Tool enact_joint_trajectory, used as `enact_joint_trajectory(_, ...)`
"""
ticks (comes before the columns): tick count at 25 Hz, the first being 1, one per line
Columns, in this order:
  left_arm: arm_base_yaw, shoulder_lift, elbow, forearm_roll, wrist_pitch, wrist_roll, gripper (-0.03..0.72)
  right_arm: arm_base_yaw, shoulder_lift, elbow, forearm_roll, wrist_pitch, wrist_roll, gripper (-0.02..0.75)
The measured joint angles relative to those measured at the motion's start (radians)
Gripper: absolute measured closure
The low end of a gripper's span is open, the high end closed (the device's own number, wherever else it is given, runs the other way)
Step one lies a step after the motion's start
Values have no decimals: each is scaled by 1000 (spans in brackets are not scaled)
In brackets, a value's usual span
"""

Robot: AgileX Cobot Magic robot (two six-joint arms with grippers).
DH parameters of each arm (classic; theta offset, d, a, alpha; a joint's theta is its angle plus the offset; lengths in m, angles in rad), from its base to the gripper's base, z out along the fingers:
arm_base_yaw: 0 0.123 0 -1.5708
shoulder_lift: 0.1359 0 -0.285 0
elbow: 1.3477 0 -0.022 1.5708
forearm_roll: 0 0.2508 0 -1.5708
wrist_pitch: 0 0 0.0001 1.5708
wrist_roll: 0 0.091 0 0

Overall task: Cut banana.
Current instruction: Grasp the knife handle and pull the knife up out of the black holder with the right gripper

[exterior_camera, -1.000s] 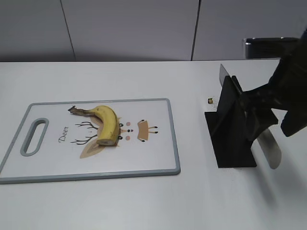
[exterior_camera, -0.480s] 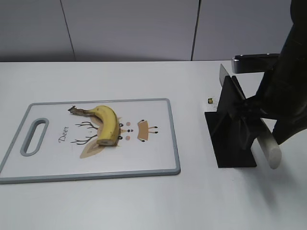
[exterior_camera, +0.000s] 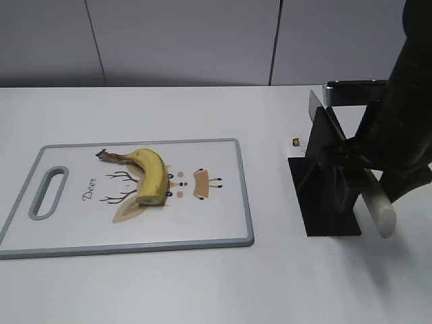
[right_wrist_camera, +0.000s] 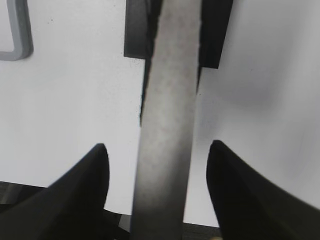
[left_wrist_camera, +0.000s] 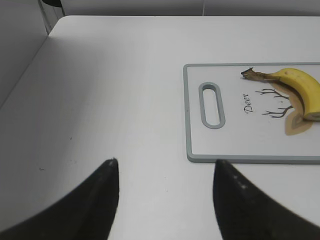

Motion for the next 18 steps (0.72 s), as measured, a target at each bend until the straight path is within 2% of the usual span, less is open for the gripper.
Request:
enact_joint_trajectory(3,0,0,0,0,0,0,113,0,0,0,2,15,5,349)
enact_joint_trajectory(7,0,0,0,0,0,0,114,0,0,0,6,30,21,556)
enact_joint_trajectory(8,0,0,0,0,0,0,114,0,0,0,8,31,31,575)
enact_joint_trajectory(18,0,0,0,0,0,0,114,0,-1,0,9,35,36,576)
